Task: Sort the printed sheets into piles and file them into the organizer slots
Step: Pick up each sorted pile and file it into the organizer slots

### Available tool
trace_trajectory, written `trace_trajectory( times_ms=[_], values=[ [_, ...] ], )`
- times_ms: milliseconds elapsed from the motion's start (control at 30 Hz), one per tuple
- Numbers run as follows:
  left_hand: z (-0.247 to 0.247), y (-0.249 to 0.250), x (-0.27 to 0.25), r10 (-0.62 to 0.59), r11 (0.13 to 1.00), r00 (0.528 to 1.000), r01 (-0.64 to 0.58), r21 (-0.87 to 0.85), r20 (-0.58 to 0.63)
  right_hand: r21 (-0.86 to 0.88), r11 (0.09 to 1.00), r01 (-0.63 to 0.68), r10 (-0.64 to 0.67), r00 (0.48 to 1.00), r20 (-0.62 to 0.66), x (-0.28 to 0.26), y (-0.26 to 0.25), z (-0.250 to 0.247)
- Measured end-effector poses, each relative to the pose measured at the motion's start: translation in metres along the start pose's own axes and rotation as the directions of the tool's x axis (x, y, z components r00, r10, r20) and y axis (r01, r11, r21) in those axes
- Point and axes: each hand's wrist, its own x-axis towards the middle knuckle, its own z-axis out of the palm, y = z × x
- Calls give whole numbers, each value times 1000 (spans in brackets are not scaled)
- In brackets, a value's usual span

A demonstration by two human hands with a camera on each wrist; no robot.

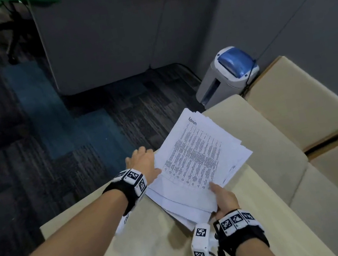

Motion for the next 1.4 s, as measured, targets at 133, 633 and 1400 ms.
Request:
trace_trajectory(
  times_ms=[133, 633, 1400],
  values=[
    [8, -1, -5, 31, 994, 994, -20, -107, 105, -82, 995, 56, -60, 997, -45, -5, 9, 0],
    [110, 91, -137, 200, 973, 972, -183, -139, 123, 30, 987, -160, 155, 982, 108, -88, 169, -176],
    [100, 255, -317, 439, 285, 891, -258, -923, -114, 389, 634, 668, -564, 744, -359, -213, 172, -361]
  ],
)
